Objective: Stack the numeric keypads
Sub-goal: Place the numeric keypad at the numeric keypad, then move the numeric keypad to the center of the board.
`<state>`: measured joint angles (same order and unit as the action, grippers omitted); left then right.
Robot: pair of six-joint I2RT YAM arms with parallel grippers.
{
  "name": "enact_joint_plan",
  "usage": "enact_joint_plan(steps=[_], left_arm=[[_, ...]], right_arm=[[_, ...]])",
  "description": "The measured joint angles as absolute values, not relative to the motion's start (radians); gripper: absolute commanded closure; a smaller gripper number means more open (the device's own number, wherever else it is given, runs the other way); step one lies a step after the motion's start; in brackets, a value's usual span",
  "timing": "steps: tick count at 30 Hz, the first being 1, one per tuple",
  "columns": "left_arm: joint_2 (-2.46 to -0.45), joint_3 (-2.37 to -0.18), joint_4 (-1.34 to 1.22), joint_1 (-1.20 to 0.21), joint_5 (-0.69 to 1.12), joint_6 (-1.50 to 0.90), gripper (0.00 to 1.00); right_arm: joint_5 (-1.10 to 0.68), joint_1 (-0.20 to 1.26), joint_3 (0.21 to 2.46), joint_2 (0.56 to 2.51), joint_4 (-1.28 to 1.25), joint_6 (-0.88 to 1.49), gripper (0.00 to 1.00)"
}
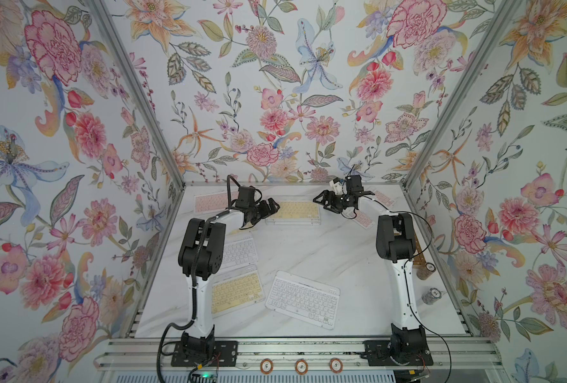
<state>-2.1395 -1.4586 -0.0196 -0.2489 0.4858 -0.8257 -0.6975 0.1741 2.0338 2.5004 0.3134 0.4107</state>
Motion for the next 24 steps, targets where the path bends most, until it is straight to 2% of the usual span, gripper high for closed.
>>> enact_joint_plan(steps=[7,14,19,24], left_arm=[[-2.054,-1.359,-0.041,-0.249,0.492,-0.835,0.01],[-1.960,-1.186,-0.135,-0.256,0.521,-0.894,0.01],[-1.903,-1.145,-0.049,-0.297,0.510,-0.856,0.01],[-1.853,-1.138,0.089,-0.382,0.481,-0.753,0.01]], right_arm=[[-0.590,0.192,1.775,2.300,0.296,0.362,0.01],[-0.411,0.307,1.502,2.080,0.258,0.306,0.01],[-0.318,0.380,1.304,1.906,0.272,0.329,0.01],[-0.255,0.382,1.085,1.712,0.324,0.418,0.01]])
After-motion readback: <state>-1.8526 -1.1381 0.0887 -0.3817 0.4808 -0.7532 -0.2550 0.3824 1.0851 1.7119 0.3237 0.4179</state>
